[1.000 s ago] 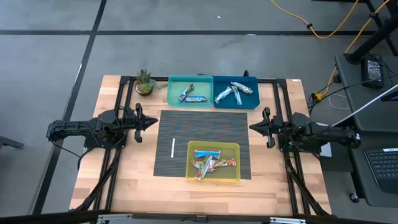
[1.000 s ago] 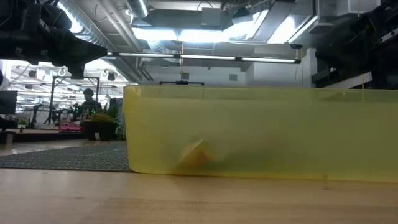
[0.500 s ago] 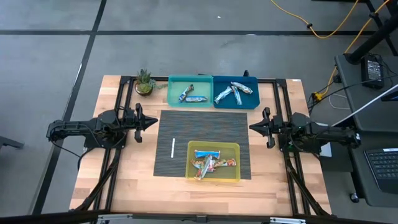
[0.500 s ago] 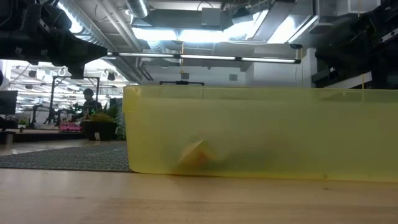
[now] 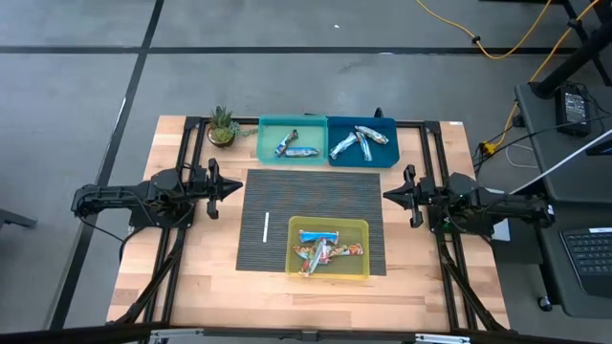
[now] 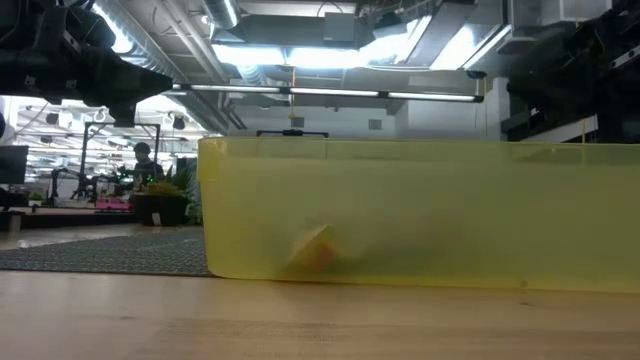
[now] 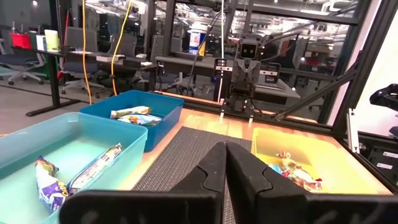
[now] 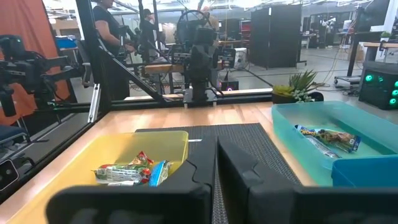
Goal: Pick and place Granola Bars by type
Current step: Return to Home Position
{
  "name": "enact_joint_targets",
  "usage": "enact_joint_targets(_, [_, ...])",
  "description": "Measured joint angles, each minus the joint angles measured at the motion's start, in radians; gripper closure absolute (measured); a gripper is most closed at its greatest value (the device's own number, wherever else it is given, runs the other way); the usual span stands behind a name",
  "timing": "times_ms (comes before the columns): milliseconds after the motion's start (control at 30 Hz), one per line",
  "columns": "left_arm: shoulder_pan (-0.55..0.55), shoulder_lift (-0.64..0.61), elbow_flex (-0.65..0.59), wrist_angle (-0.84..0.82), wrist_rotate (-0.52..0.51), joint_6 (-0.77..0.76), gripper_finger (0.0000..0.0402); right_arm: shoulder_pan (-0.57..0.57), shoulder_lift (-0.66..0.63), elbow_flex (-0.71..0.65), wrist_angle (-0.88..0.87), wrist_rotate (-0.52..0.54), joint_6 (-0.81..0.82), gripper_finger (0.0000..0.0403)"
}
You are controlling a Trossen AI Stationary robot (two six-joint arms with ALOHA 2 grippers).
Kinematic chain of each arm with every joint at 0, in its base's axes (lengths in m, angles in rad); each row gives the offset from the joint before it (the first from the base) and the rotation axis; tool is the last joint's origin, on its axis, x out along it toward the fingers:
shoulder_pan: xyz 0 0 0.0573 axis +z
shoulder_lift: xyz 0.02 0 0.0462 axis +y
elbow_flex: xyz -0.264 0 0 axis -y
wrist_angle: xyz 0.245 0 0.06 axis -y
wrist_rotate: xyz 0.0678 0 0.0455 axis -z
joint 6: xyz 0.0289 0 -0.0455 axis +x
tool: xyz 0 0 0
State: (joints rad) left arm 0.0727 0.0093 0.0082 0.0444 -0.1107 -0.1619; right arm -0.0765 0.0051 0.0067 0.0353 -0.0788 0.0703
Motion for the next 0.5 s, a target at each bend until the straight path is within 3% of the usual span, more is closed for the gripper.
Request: enact_joint_targets(500, [0.000, 0.000, 0.000, 0.000, 0.000, 0.000, 0.0398, 0.000, 0.000, 0.000, 0.000, 0.000, 0.000, 0.0383])
